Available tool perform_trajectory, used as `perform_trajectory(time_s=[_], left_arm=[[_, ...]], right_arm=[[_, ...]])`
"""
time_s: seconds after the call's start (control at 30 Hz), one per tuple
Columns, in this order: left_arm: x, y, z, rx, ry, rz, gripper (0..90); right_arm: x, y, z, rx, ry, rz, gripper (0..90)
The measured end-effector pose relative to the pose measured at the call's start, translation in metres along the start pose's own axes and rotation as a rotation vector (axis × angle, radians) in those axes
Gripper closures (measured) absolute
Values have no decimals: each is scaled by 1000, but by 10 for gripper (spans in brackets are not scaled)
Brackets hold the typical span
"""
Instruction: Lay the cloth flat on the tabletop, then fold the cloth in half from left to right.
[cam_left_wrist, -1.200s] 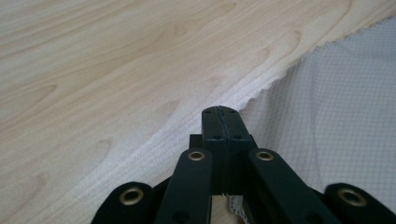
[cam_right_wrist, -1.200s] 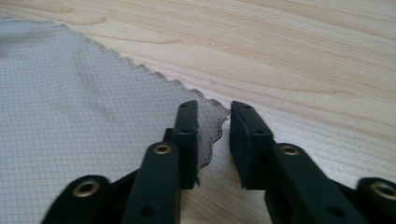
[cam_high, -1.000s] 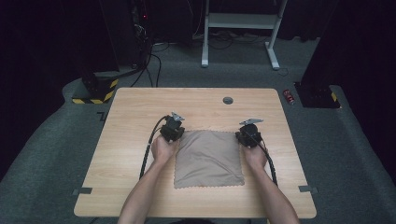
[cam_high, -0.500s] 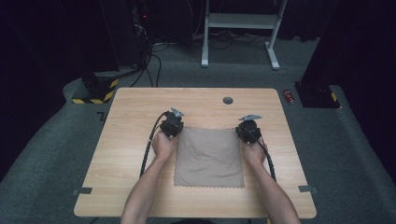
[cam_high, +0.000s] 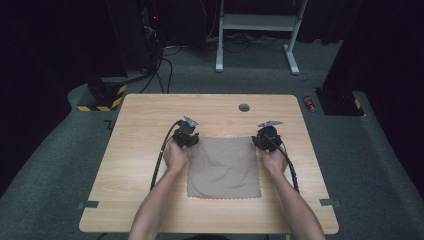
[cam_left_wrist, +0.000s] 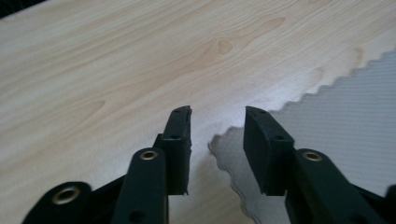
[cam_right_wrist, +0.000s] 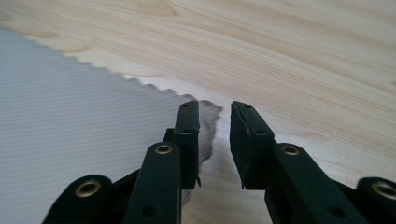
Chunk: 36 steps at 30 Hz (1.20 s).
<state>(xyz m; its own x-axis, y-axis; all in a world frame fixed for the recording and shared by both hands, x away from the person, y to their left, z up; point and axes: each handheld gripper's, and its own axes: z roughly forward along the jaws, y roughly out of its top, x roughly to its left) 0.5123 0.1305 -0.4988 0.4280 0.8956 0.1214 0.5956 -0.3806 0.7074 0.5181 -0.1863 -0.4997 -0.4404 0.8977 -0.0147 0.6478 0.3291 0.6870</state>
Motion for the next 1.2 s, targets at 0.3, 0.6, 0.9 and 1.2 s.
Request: perform_trajectory(time_s=[0.3,0.6,0.9,1.2], left_arm=[[-15,-29,-24,6,-119,-14,515],[-6,-48,-24,10,-155,-28,488],[2,-65,-26,-78,-146,-53,437],[2,-66,-27,-68,-121,-60,375]], right_arm=[[43,-30,-24,-46,136,-116,655],[57,-52,-25,-40,125,-183,584],[48,-55,-23,-56,143,-138,491],[77,-56,-40,-43,217,-127,561]])
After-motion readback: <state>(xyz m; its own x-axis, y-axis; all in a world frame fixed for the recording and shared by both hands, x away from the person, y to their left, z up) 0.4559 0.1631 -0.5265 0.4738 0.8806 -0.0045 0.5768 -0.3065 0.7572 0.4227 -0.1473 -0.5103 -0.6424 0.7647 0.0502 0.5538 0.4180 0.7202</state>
